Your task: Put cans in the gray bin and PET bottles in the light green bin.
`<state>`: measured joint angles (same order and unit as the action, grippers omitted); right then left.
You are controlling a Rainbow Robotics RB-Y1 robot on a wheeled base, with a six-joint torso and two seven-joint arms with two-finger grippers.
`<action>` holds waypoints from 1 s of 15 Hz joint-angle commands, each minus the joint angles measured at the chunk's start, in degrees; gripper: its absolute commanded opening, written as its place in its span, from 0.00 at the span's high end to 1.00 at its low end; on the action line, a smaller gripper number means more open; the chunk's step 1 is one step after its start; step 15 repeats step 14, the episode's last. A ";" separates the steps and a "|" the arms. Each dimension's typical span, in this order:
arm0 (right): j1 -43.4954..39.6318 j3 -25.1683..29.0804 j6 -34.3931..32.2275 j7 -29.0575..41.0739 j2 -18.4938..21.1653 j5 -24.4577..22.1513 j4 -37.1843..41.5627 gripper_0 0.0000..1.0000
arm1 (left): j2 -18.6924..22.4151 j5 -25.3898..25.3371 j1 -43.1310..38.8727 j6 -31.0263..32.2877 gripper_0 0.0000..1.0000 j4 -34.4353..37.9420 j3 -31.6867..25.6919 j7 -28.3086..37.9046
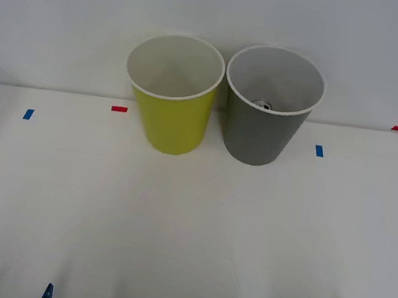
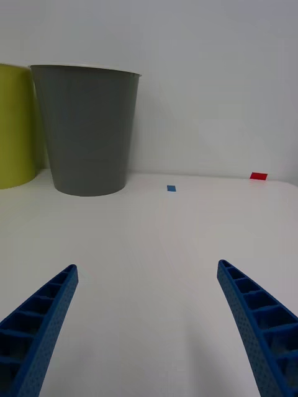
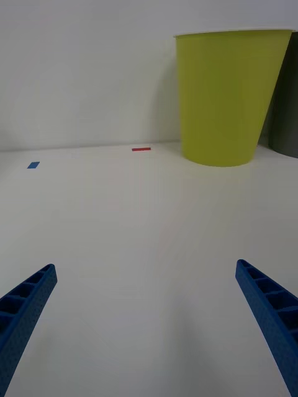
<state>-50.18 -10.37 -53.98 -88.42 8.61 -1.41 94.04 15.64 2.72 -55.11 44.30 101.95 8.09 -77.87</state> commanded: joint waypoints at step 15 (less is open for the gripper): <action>0.00 0.00 0.01 0.00 0.00 0.00 0.00 0.23 | 0.00 0.00 0.00 0.00 0.00 0.00 0.00 0.00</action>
